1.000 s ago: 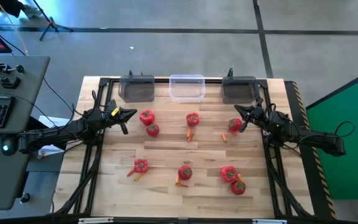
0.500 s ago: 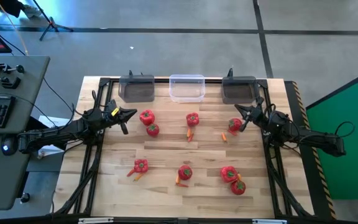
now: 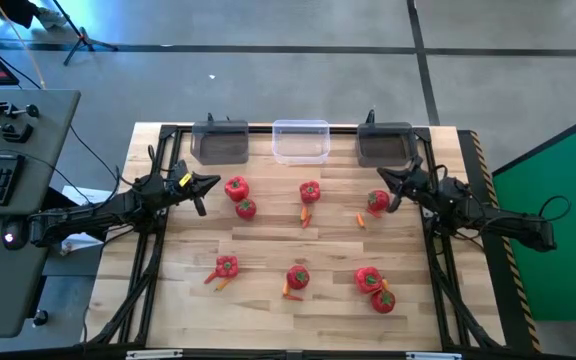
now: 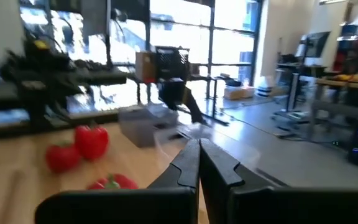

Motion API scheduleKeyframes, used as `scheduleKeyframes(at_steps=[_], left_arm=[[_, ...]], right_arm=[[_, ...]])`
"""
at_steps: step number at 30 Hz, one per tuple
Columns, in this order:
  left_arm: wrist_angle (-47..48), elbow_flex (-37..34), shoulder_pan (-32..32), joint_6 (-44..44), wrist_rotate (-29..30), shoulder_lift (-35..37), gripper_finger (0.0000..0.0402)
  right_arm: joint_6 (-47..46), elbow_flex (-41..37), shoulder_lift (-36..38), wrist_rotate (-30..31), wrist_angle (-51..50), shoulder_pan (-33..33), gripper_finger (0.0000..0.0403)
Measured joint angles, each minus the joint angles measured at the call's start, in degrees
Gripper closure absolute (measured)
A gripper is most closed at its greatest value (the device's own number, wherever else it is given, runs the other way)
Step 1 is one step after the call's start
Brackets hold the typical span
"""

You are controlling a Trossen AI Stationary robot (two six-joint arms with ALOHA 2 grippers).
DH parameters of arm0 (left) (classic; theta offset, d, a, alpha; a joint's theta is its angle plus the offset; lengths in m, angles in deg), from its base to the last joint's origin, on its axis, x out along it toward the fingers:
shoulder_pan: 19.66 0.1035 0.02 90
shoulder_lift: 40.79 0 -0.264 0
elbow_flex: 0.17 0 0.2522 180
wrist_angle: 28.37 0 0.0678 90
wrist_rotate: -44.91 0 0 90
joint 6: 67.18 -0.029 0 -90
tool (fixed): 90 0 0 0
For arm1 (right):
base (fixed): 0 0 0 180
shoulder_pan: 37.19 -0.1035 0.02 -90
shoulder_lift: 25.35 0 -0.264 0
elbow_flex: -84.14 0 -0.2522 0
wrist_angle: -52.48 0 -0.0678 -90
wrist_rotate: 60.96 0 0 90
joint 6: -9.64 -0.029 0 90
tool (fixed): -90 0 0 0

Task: Sort produce into baskets
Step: Put the red bell pepper into the transparent bin

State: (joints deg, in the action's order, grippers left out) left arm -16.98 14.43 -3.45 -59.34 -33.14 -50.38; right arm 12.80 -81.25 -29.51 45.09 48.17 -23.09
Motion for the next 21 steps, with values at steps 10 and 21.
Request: scheduleKeyframes(at_steps=[10, 21], left_arm=[[-0.5, 0.0, 0.0, 0.0, 0.0, 0.0, 0.0401], [-0.5, 0.0, 0.0, 0.0, 0.0, 0.0, 0.0402]], right_arm=[[-6.3, 0.1, -2.9, -0.2, 3.1, -2.6, 0.0347], [-12.5, 0.2, -17.1, 1.6, 11.7, -7.0, 0.0182]])
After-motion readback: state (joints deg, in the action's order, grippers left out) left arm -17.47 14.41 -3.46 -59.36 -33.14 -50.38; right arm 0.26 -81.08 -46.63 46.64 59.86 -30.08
